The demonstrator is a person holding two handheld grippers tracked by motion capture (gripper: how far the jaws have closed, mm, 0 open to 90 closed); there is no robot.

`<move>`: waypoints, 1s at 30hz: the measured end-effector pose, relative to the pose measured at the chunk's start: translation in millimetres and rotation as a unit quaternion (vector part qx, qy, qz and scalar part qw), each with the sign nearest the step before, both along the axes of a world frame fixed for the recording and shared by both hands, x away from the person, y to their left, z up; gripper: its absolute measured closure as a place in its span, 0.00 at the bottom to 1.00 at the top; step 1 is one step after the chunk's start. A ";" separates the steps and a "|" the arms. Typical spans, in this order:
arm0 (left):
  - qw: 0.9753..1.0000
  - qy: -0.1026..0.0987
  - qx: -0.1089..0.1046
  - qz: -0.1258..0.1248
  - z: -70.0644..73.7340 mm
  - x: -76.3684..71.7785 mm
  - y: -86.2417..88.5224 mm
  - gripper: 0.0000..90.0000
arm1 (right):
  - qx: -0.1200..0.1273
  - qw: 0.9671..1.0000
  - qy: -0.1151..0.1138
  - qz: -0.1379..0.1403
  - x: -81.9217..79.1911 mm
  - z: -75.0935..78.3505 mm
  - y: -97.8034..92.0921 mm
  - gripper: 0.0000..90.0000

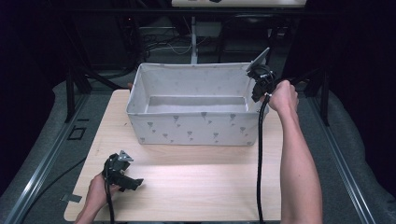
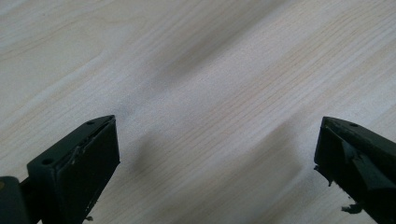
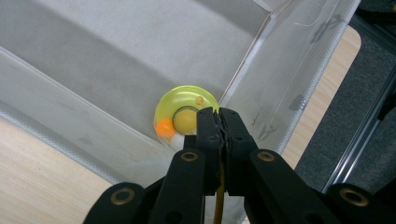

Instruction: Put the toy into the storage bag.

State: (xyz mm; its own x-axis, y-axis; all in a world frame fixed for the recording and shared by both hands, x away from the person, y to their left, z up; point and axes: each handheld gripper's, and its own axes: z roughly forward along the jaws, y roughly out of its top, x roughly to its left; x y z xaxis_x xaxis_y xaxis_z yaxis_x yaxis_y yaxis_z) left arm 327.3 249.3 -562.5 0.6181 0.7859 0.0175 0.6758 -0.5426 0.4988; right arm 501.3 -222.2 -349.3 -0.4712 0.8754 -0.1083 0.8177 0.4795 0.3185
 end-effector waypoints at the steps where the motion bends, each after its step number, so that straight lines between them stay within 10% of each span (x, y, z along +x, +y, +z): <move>1: 1.000 0.000 0.000 0.000 0.0 0.0 0.0 0.00 | 0.006 1.000 -0.003 -0.005 -0.5 -0.6 -0.6 0.97; 12: 1.000 -0.001 0.000 -0.002 0.2 0.1 -0.9 0.00 | 0.002 1.000 0.002 -0.009 -2.7 0.6 -3.7 0.95; 30: 1.000 -0.002 -0.001 -0.003 0.8 -0.1 -2.1 0.00 | 0.066 0.997 -0.037 0.016 -30.5 47.8 7.2 0.26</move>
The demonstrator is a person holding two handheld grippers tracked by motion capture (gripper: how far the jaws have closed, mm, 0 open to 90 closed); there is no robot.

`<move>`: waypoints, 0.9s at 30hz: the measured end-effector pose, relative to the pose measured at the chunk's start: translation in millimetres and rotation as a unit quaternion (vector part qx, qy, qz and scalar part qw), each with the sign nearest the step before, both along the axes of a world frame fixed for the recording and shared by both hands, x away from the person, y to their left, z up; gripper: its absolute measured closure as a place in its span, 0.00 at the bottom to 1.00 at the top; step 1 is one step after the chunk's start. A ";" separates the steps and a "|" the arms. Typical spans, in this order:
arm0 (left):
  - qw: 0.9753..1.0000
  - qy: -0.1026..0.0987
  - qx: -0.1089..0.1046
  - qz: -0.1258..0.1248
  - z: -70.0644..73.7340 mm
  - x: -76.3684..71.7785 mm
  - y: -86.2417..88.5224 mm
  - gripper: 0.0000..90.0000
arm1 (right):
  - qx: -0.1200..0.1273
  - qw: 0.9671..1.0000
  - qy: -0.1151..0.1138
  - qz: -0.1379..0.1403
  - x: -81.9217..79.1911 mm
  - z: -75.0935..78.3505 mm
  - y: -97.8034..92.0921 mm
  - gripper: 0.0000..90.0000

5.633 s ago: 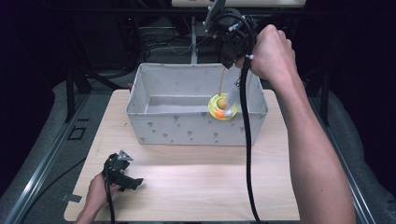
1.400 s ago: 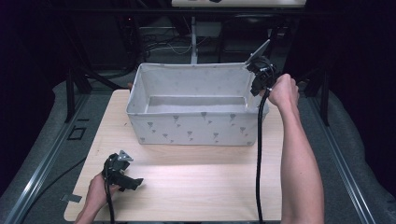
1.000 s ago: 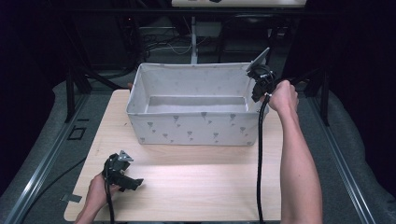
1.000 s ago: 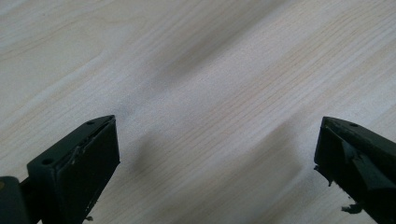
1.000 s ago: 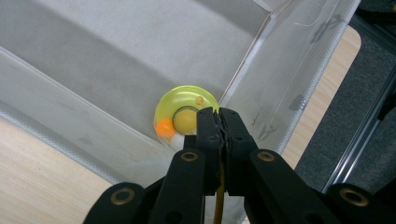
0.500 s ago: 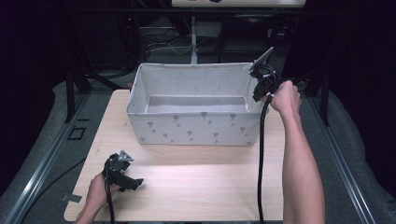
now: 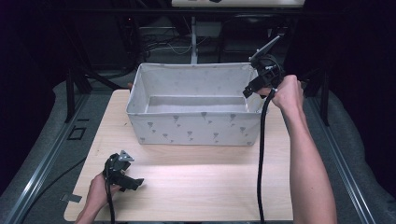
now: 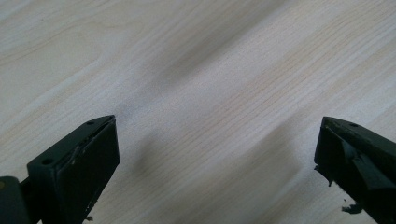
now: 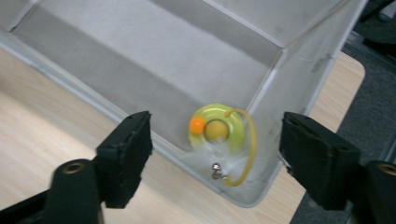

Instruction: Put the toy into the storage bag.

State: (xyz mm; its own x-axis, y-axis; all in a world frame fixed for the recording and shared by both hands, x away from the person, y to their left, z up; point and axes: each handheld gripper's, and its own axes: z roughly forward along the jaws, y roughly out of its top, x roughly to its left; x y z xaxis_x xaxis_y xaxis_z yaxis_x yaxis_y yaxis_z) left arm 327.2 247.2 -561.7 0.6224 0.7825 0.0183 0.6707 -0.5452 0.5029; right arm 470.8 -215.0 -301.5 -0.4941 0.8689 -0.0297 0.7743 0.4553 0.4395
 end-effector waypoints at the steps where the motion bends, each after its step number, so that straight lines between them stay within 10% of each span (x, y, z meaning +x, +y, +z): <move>1: 1.000 0.000 0.000 0.000 0.0 0.0 0.0 0.00 | 0.002 1.000 0.001 0.006 -1.9 1.6 1.5 0.24; 16: 1.000 -0.003 0.000 0.001 -0.6 -0.3 -0.5 0.00 | 0.009 0.997 -0.023 0.075 -45.3 13.7 37.0 0.05; 27: 1.000 -0.003 0.001 0.000 -0.7 -0.4 -1.0 0.00 | -0.005 0.988 -0.031 0.150 -90.6 -3.2 71.1 0.02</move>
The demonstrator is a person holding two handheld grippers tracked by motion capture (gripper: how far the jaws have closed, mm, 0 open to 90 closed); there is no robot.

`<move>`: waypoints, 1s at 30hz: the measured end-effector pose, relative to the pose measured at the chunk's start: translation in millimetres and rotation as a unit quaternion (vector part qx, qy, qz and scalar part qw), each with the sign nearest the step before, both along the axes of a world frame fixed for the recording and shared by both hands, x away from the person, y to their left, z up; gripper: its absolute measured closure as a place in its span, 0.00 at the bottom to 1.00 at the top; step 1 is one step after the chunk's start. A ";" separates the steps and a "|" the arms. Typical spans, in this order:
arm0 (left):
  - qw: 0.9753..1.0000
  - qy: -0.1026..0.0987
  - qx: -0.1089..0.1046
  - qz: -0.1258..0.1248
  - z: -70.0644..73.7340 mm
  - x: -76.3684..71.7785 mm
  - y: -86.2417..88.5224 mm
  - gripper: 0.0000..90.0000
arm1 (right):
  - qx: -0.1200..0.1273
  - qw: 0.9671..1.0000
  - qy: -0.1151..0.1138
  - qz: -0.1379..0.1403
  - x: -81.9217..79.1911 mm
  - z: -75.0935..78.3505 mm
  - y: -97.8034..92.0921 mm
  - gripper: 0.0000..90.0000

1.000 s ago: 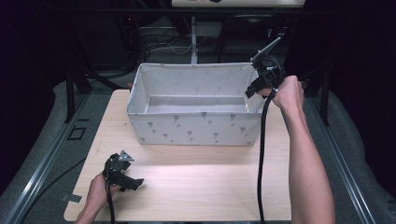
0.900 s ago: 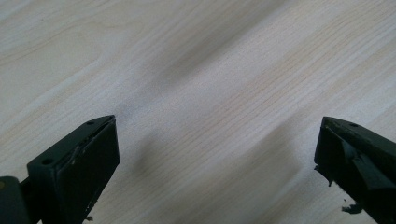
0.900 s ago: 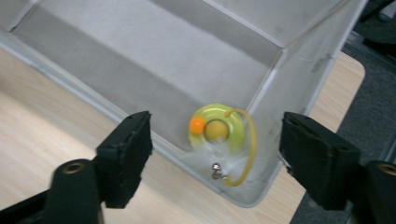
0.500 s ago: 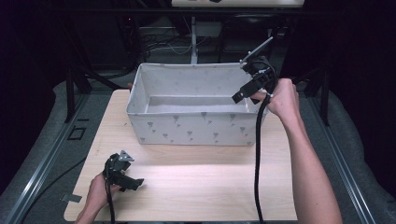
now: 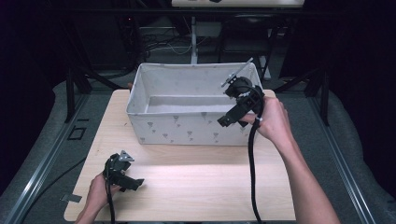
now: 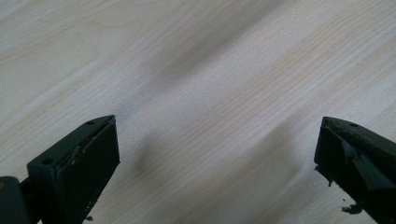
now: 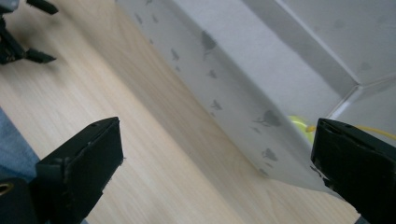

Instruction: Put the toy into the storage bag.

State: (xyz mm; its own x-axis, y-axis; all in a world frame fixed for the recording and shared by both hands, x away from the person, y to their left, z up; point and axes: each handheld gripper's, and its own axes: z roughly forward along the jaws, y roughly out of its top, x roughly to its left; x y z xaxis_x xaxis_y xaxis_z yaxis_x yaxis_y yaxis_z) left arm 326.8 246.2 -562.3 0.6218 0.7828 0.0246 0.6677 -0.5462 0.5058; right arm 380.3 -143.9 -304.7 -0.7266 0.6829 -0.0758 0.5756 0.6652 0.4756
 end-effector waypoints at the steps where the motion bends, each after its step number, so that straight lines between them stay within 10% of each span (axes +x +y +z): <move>1: 1.000 0.000 0.000 0.000 0.0 0.0 0.0 0.00 | -0.001 1.000 0.002 0.004 -3.4 -3.4 2.3 0.01; 17: 1.000 0.001 0.003 -0.004 -0.2 -0.3 -1.1 0.00 | -0.013 0.998 0.022 0.054 -50.6 -66.1 19.5 0.00; 30: 1.000 0.001 0.008 -0.004 -1.1 -0.3 -2.2 0.00 | -0.025 0.994 0.093 0.055 -63.9 -151.3 9.9 0.00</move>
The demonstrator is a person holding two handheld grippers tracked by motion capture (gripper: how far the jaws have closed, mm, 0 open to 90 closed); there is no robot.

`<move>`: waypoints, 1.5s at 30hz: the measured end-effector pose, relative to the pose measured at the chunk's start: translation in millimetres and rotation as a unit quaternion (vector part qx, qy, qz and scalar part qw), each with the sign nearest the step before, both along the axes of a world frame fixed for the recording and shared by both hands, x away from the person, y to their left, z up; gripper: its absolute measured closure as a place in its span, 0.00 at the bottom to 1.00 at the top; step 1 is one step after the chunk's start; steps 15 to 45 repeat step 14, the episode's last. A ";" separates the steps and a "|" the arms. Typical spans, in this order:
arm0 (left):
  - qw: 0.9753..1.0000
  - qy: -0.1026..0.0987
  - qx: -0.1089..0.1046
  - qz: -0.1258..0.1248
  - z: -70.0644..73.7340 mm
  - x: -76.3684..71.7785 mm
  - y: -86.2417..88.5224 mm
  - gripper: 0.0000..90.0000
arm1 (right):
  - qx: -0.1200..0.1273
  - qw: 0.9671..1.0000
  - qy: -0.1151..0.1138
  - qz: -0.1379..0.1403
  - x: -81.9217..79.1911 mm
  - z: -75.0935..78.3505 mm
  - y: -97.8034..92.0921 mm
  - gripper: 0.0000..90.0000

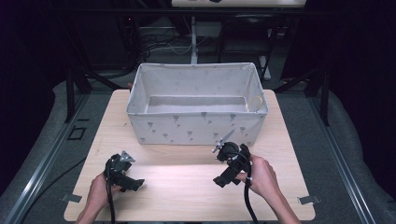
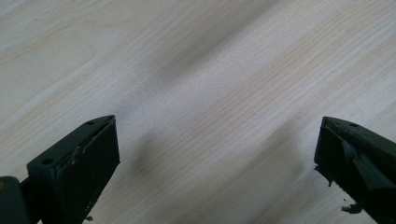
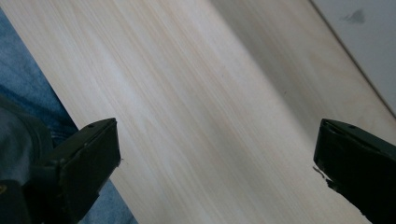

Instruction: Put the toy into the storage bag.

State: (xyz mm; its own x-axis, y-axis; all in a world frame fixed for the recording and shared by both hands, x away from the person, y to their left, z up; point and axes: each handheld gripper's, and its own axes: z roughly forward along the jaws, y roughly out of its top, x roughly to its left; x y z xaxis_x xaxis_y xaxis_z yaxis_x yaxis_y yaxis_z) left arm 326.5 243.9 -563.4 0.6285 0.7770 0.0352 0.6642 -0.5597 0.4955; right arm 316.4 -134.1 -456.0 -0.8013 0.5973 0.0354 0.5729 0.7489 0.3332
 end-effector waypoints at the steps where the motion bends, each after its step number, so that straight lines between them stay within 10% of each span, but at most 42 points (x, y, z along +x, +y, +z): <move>1: 1.000 0.001 0.000 -0.001 0.1 0.0 -0.1 0.00 | -0.005 1.000 -0.001 -0.001 0.1 -2.9 -0.5 0.00; 12: 1.000 0.000 -0.001 -0.009 0.2 0.3 -3.6 0.00 | -0.014 0.999 0.020 -0.021 0.4 -29.8 -10.9 0.01; 45: 1.000 0.000 0.000 -0.009 0.4 0.1 -4.0 0.00 | -0.018 0.999 0.021 -0.022 1.1 -31.1 -12.2 0.02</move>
